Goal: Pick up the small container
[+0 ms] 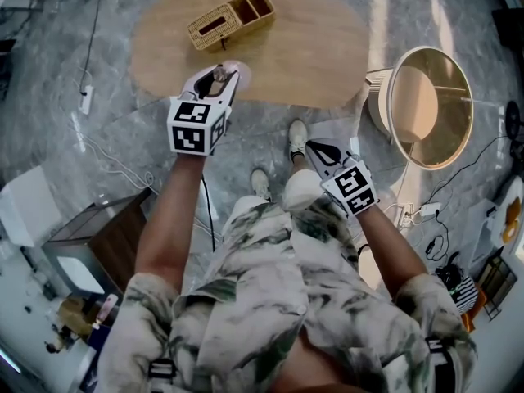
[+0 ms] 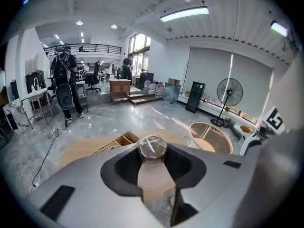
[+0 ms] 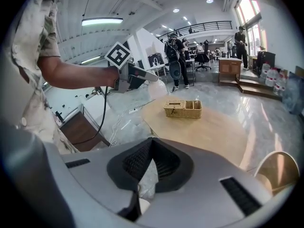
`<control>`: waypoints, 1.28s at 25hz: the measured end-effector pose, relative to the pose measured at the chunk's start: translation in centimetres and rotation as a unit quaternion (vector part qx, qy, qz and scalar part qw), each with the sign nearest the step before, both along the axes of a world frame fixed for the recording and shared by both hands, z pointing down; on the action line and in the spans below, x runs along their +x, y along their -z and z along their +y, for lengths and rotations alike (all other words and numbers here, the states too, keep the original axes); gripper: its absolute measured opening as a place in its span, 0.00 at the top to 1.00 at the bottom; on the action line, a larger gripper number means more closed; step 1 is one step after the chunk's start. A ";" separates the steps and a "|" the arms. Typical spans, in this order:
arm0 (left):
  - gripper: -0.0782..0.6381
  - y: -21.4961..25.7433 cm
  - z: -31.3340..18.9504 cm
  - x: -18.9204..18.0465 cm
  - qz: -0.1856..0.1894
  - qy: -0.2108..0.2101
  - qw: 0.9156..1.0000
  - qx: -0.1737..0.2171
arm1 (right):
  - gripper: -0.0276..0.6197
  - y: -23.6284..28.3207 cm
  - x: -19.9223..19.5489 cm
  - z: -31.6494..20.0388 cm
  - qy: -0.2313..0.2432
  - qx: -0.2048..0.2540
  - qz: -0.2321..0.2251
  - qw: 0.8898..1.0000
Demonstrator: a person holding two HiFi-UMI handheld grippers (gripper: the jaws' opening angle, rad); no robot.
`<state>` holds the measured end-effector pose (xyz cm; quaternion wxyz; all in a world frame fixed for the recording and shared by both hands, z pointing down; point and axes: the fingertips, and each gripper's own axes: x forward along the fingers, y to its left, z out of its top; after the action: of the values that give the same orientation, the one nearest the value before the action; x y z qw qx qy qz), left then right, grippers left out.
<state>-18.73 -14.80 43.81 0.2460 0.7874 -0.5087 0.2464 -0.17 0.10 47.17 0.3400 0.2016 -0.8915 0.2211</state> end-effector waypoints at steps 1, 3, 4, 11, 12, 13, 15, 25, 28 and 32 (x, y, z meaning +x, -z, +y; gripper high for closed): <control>0.68 0.3 0.3 0.1 0.000 -0.002 1.000 0.001 | 0.93 0.2 0.0 0.2 -0.001 0.002 0.000 1.000; 0.68 0.9 0.7 0.2 0.000 -0.005 1.000 0.004 | 0.93 0.5 0.1 0.5 -0.002 0.006 -0.001 1.000; 0.68 1.1 0.8 0.3 0.000 -0.006 1.000 0.005 | 0.93 0.6 0.1 0.6 -0.003 0.007 -0.001 1.000; 0.68 2.1 1.5 0.8 0.002 -0.008 1.000 0.010 | 0.93 1.3 0.3 1.3 -0.008 0.018 -0.006 1.000; 0.68 2.1 1.5 0.8 0.002 -0.008 1.000 0.010 | 0.93 1.4 0.3 1.4 -0.009 0.017 -0.005 1.000; 0.68 2.2 1.5 0.9 0.002 -0.009 1.000 0.010 | 0.93 1.4 0.3 1.5 -0.010 0.017 -0.004 1.000; 0.68 2.2 1.4 1.0 0.002 -0.009 1.000 0.010 | 0.93 1.5 0.5 1.6 -0.010 0.017 -0.004 1.000; 0.68 1.7 0.2 1.5 0.003 -0.008 1.000 0.010 | 0.93 1.5 1.1 0.8 -0.010 0.023 -0.004 1.000; 0.68 1.7 -0.2 1.8 0.003 -0.006 1.000 0.011 | 0.93 1.4 1.4 0.6 -0.009 0.022 -0.003 1.000; 0.68 1.4 -0.5 2.0 0.004 -0.004 1.000 0.010 | 0.93 1.4 1.5 0.3 -0.008 0.023 -0.003 1.000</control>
<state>-16.71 -15.34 42.44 0.2393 0.7925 -0.5073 0.2392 1.33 0.45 45.80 0.3309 0.2160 -0.8958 0.2036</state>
